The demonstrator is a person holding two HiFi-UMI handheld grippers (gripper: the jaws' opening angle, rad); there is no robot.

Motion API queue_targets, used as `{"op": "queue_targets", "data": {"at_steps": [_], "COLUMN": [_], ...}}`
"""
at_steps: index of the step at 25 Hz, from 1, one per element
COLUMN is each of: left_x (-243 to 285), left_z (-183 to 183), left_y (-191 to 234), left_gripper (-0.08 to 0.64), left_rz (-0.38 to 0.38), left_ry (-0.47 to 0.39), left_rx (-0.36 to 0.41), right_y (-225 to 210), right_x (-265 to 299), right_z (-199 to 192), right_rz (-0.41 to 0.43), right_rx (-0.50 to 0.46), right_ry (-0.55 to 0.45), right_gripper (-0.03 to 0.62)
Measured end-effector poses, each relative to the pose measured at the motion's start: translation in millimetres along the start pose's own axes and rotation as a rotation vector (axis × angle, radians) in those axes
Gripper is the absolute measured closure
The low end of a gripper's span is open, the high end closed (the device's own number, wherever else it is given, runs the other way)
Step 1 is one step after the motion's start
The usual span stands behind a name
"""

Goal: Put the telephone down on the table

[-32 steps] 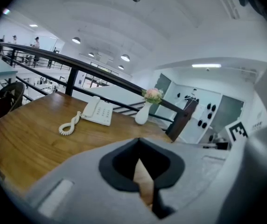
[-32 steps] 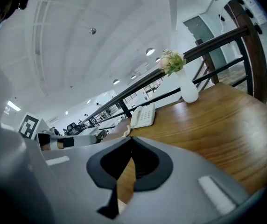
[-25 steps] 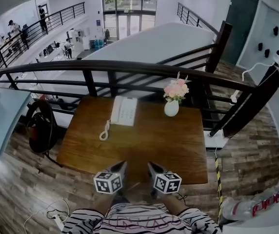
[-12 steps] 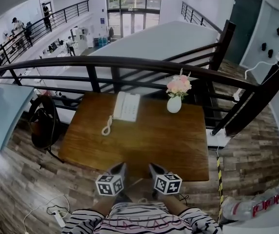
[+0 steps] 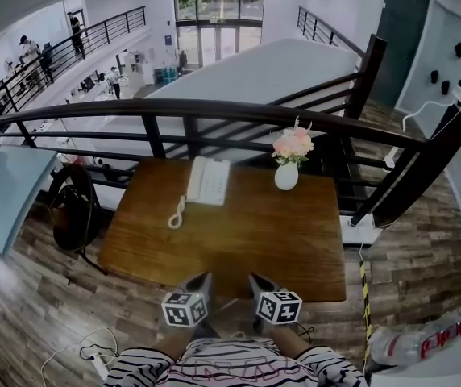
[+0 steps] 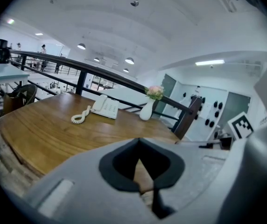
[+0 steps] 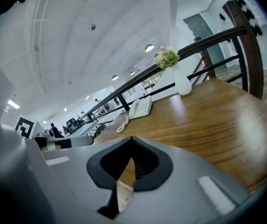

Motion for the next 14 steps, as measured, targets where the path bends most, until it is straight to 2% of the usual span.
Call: {"op": "queue_targets", "data": {"at_steps": [14], "left_x": [12.3], "left_z": [5.3], "left_y": [2.4], "left_gripper": [0.561], "left_rz": [-0.007], "left_ry": [0.023], "left_rx": [0.007], "right_y": [-11.6], "right_x": [6.5], "right_z": [7.4], "right_rz": [-0.014], "right_rx": [0.012], "right_ry": [0.005], "right_gripper": [0.592]}}
Point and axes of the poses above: the fingertips, and each gripper's own axes: x forward along the fingers, y to its left, z out of its top, the point moved 7 cm from there along -x, backward along the fingers, and after that the axes turned 3 degrees about -z, right-handed, at the moved point
